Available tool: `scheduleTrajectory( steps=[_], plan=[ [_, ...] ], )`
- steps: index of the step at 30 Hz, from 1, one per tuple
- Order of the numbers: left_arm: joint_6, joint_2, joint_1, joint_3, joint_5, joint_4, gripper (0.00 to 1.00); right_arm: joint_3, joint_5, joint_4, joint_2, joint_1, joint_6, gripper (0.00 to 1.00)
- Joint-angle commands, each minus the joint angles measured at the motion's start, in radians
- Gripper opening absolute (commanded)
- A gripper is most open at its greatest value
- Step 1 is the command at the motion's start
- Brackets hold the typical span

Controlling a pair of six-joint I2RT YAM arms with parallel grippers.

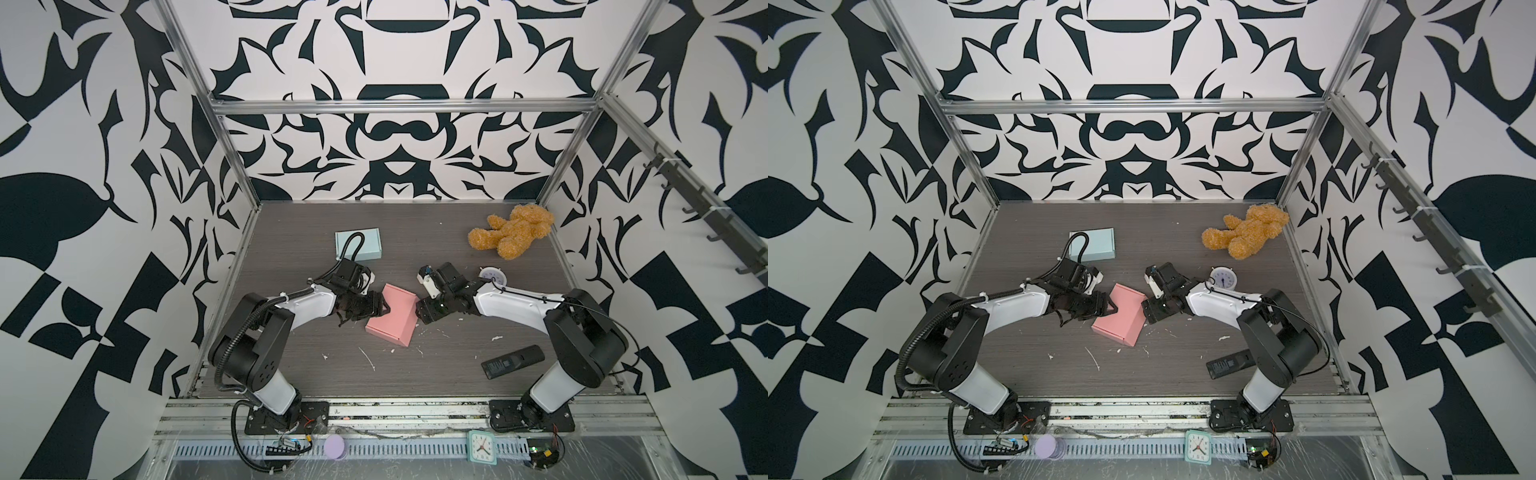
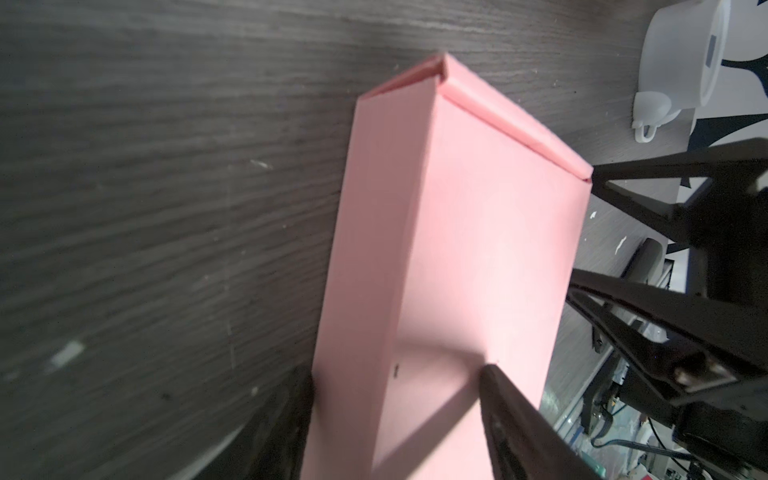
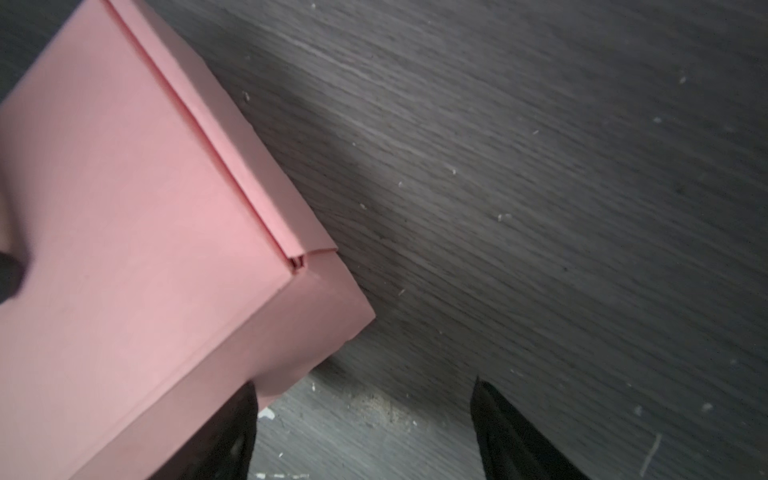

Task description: Fold the paper box

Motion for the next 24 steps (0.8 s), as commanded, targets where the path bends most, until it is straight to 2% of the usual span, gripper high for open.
scheduleTrajectory(
  steps=[1,10,13,15,20,22,24],
  plan=[
    [-0.041,-0.05,-0.007,-0.03,0.005,-0.001,0.67,-0.007,-0.004,-0.021,-0.055,-0.004,-0.01,0.83],
    [-0.083,-0.132,-0.025,-0.09,-0.006,-0.003,0.68,-0.063,0.004,-0.059,-0.144,-0.008,0.009,0.82],
    [-0.093,-0.142,-0.043,-0.1,-0.027,-0.015,0.7,-0.09,-0.018,-0.065,-0.172,-0.004,0.038,0.79],
    [-0.102,-0.147,-0.053,-0.111,-0.037,-0.015,0.7,-0.115,-0.031,-0.059,-0.191,0.0,0.056,0.71],
    [-0.121,-0.157,-0.092,-0.127,-0.055,-0.015,0.7,-0.147,-0.041,-0.054,-0.206,0.051,0.085,0.4],
    [-0.129,-0.161,-0.102,-0.131,-0.062,-0.015,0.7,-0.154,-0.043,-0.042,-0.204,0.063,0.093,0.31],
    [-0.134,-0.164,-0.108,-0.135,-0.067,-0.013,0.7,-0.154,-0.05,-0.032,-0.196,0.069,0.098,0.27]
  ],
)
